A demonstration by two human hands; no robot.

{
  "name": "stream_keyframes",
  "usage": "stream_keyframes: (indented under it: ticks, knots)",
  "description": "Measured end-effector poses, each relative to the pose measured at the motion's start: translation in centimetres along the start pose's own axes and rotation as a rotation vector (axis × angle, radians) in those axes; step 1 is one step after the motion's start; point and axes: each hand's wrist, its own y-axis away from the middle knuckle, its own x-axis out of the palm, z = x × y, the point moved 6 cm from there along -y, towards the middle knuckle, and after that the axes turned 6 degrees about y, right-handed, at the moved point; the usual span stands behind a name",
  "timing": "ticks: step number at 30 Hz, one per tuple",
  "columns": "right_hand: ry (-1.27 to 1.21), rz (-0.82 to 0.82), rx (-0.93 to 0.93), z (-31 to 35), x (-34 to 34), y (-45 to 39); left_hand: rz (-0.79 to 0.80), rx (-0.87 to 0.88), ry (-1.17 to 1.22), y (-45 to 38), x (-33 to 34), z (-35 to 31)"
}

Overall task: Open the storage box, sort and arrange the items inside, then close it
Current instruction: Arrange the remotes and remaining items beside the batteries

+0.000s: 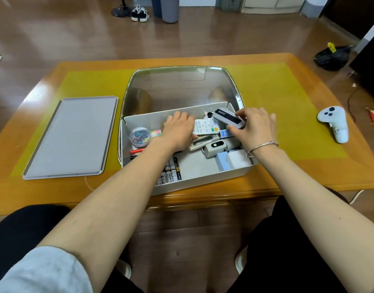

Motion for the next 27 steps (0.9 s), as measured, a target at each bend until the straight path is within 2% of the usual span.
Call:
stream_keyframes:
  ticks: [13,18,23,27]
  knots:
    - [-0.229,-0.127,-0.001,0.1,-1.0,0.6,-0.188,0.005,-0.003,1.8,-3.1,1.2]
    - [-0.285,-0.141,-0.006,0.5,-1.1,1.3,-0.256,-0.063,0.037,3.6,-4.8,2.6]
    - [-0.437,-0.027,-0.151,3.4,-0.6,1.6,-0.336,-0.247,0.083,7.3,-5.7,6.0]
    - [-0.41,0.119,-0.302,7.2,0.4,2.0,-0.379,-0.365,0.124,10.5,-5.3,8.2]
